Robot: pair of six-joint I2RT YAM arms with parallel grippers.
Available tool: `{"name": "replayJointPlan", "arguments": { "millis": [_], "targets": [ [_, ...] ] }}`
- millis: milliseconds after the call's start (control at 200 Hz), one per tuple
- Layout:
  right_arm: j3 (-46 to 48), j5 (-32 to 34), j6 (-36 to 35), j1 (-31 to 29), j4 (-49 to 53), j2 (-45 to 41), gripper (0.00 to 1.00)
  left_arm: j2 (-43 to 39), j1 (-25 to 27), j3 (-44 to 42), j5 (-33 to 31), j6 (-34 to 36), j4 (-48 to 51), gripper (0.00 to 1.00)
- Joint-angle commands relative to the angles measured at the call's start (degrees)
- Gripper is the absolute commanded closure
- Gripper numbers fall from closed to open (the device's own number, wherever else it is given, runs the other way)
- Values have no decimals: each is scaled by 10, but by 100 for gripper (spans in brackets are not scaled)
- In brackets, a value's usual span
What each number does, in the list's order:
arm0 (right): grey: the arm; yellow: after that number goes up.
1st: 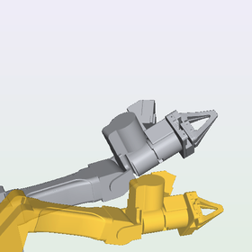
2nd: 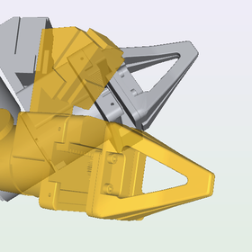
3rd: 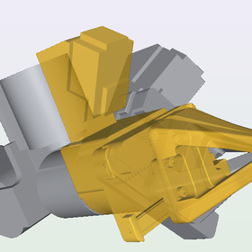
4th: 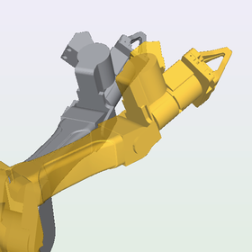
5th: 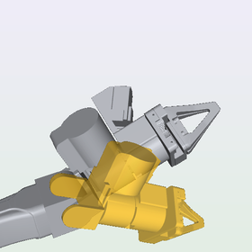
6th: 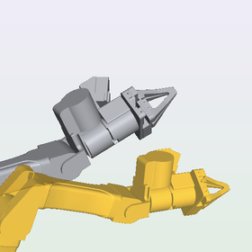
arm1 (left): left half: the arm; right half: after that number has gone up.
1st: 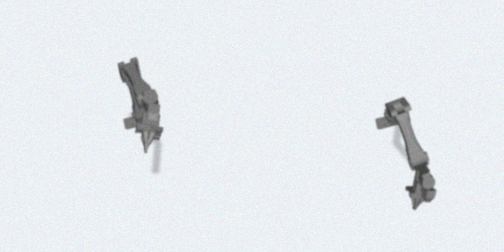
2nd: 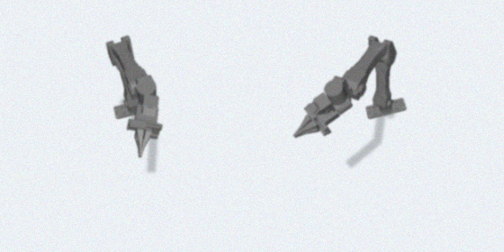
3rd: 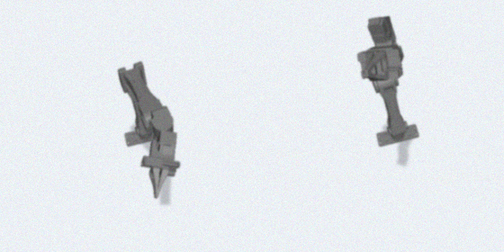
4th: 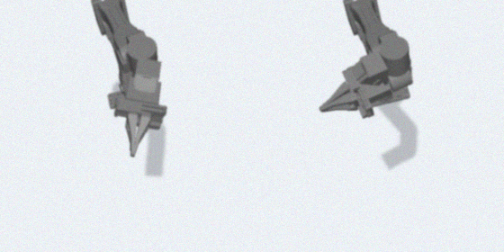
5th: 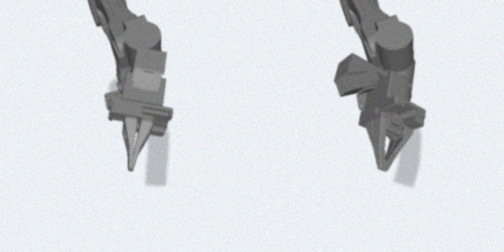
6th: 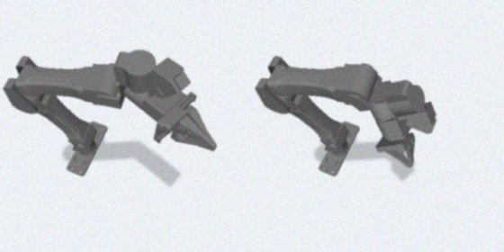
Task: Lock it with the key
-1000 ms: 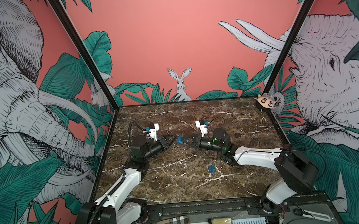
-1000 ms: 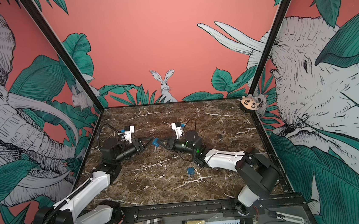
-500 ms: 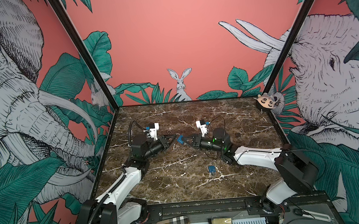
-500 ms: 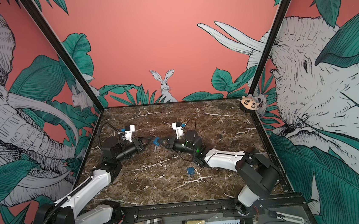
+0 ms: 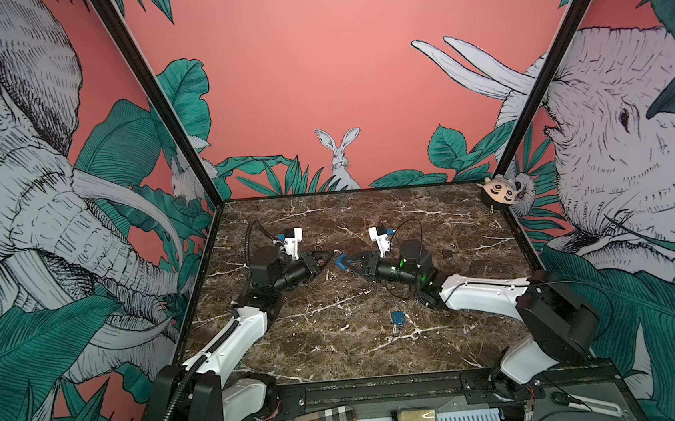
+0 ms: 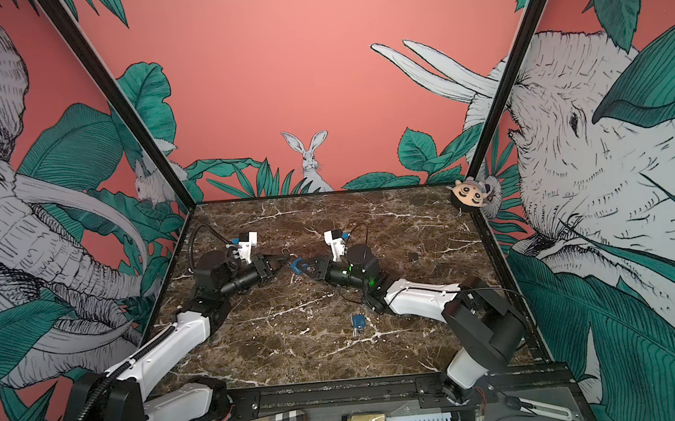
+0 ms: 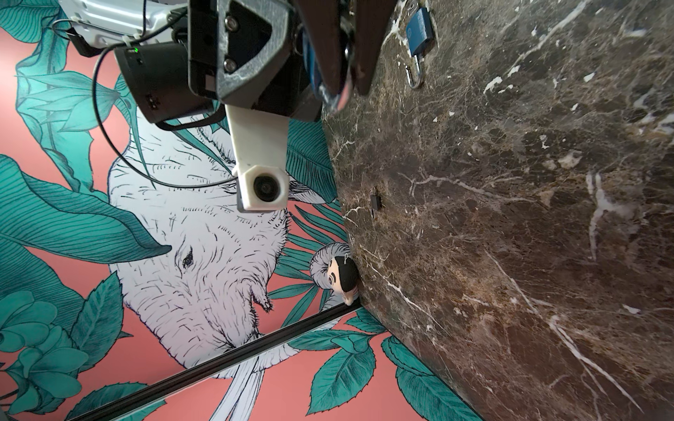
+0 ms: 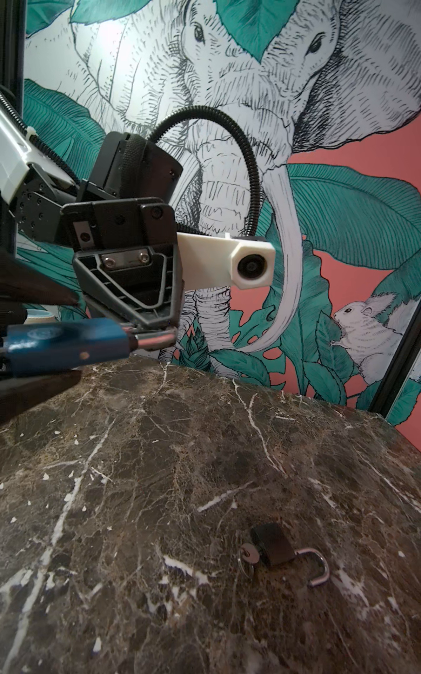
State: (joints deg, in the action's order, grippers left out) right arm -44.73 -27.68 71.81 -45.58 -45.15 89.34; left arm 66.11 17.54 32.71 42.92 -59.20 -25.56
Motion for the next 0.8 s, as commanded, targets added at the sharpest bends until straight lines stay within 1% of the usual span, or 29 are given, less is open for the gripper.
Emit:
{"name": "replayJointPlan", "arguments": {
  "millis": [0, 55, 315, 495, 795],
  "targets": [
    [-4, -17, -5, -3, -71, -19, 60, 0, 3, 17, 4, 14, 24, 100],
    [-1, -17, -3, -2, -75, -19, 59, 1, 3, 19, 0, 16, 28, 100],
    [12, -14, -2, 0, -81, -25, 59, 5, 3, 23, -7, 14, 24, 100],
    [22, -8, 2, 1, -83, -23, 54, 4, 2, 31, -15, 6, 15, 100],
    [47, -3, 16, 1, -112, -21, 55, 9, 3, 35, -30, -6, 3, 100]
  ]
}}
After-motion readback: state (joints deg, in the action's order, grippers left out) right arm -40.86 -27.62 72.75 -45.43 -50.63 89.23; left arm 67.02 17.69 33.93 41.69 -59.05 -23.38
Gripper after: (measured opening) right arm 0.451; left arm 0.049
